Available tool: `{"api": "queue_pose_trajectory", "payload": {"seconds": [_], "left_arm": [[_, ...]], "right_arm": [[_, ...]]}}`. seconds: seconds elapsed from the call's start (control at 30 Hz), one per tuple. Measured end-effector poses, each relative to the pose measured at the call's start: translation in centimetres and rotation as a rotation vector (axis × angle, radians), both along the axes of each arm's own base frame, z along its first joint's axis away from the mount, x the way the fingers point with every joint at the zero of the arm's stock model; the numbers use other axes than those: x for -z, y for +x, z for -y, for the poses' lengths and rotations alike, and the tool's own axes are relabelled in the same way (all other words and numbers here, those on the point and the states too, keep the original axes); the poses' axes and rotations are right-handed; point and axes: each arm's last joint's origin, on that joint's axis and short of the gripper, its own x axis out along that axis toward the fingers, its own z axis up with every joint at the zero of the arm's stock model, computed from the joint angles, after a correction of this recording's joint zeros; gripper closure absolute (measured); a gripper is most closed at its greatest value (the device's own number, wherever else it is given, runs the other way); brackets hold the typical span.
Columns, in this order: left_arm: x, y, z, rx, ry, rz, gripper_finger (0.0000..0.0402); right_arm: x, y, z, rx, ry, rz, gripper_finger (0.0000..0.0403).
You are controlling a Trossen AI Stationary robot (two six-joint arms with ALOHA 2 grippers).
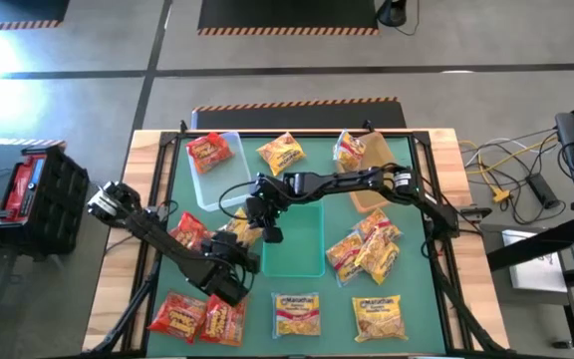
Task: Sort Maruchan noodles
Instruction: Put the yellow noodle pack into the blue bin
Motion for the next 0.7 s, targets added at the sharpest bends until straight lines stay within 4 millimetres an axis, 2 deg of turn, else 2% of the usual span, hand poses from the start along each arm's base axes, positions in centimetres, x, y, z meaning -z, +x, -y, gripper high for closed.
{"api": "queue_pose_trajectory", "payload": {"seconds": [0.17, 0.33, 0.7], "left_arm": [[1.8, 0.9, 0.6, -0.016, -0.027, -0.066, 0.0325], [3.1, 0.9, 0.8, -0.044, -0.050, -0.156, 0.0325], [2.8, -1.0, -0.3, -0.114, -0.004, -0.365, 0.0325]], "right_arm": [[0.0, 0.0, 0.1, -0.045, -0.083, 0.023, 0.0344], [0.1, 0.0, 0.1, -0.045, -0.087, 0.019, 0.0344], [0.3, -0.2, -0.1, -0.027, -0.056, -0.020, 0.0344]]}}
